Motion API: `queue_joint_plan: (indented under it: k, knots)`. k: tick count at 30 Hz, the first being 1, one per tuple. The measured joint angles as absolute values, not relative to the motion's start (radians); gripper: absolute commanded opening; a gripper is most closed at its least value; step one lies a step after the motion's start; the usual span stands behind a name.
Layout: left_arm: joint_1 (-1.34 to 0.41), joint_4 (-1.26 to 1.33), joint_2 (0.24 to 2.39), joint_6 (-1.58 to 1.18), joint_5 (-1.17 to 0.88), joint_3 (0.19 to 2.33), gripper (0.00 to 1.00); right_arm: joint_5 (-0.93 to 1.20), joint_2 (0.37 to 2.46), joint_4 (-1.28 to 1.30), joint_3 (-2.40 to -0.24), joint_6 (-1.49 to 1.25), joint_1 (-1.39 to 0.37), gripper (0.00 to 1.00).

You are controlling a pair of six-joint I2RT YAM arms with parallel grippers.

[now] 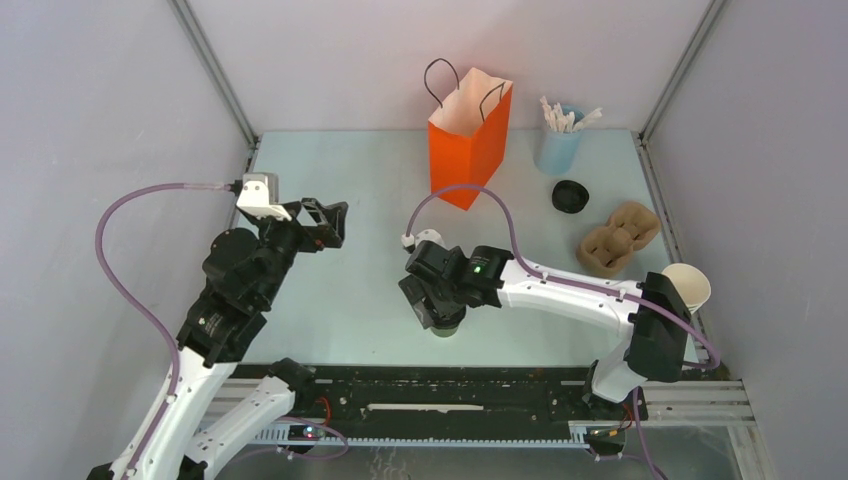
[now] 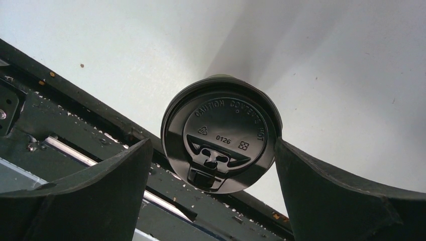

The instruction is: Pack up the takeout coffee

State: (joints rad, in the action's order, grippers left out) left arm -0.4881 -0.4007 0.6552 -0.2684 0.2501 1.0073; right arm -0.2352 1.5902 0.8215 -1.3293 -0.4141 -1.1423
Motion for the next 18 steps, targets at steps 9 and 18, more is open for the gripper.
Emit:
queue_joint_plan:
  k: [9, 18]
  knots:
    - [-0.487, -0.4, 0.657, -0.268, 0.249, 1.007, 1.0, -0.249, 1.592, 0.83, -1.333, -0.414, -1.143, 1.0]
    - [-0.487, -0.399, 0.661, -0.268, 0.246, 1.007, 1.0, -0.261, 1.592, 0.854, -1.335, -0.414, -1.147, 1.0]
